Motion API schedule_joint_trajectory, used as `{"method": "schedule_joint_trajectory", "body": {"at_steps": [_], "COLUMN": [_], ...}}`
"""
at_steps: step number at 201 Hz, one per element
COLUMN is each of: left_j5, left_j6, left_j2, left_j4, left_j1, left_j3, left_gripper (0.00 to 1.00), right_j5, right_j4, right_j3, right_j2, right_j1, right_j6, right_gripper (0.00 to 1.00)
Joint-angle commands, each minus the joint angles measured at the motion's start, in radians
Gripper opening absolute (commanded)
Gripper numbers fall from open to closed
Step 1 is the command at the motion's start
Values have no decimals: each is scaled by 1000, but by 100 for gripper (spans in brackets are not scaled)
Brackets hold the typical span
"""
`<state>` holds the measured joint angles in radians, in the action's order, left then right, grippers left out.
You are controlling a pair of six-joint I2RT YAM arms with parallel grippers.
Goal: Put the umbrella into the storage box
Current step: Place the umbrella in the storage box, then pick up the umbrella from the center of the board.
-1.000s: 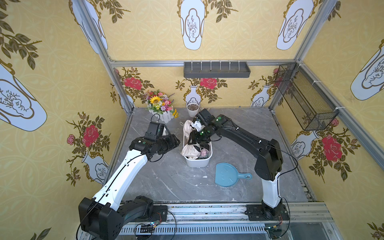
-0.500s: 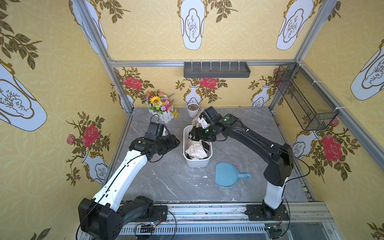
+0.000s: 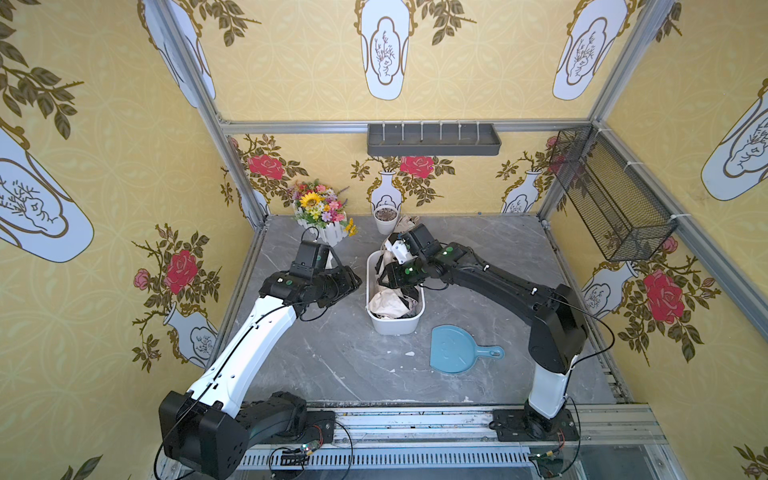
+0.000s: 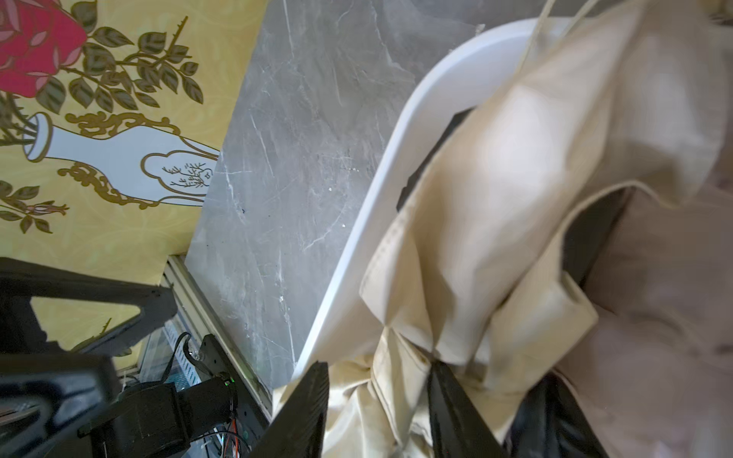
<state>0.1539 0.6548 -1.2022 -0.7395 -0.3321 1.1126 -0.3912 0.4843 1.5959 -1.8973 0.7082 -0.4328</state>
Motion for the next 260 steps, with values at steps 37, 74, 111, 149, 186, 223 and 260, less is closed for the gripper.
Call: {"method": "schedule_joint_trajectory", "body": {"at_steps": [37, 74, 111, 149, 186, 223, 260], "left_j5": [37, 42, 14, -85, -134, -107, -16], "left_j6": [45, 50, 33, -74, -269, -474, -610], "left_j2": [-10, -42, -97, -202, -297, -397, -567], "left_j4": [56, 94, 145, 158, 194, 229, 248], "left_j1": [2, 2, 1, 1, 2, 1, 2], "left_j3": [7, 14, 40, 138, 241, 354, 513], "left_gripper": [62, 62, 61, 60, 61, 61, 63], "right_j5": [-20, -39, -49, 5, -1, -59, -108], "right_j4": [-29, -16, -13, 48, 106, 203, 261], "right_j3": [17, 40, 106, 121, -33, -174, -227], "right_j2": [-118, -86, 0, 127, 285, 401, 408], "right_j1": [1, -6, -7, -41, -152, -328, -514], "right_j6": [7, -2, -36, -75, -63, 10, 105], "right_gripper": [44, 48, 66, 72, 72, 74, 78]}}
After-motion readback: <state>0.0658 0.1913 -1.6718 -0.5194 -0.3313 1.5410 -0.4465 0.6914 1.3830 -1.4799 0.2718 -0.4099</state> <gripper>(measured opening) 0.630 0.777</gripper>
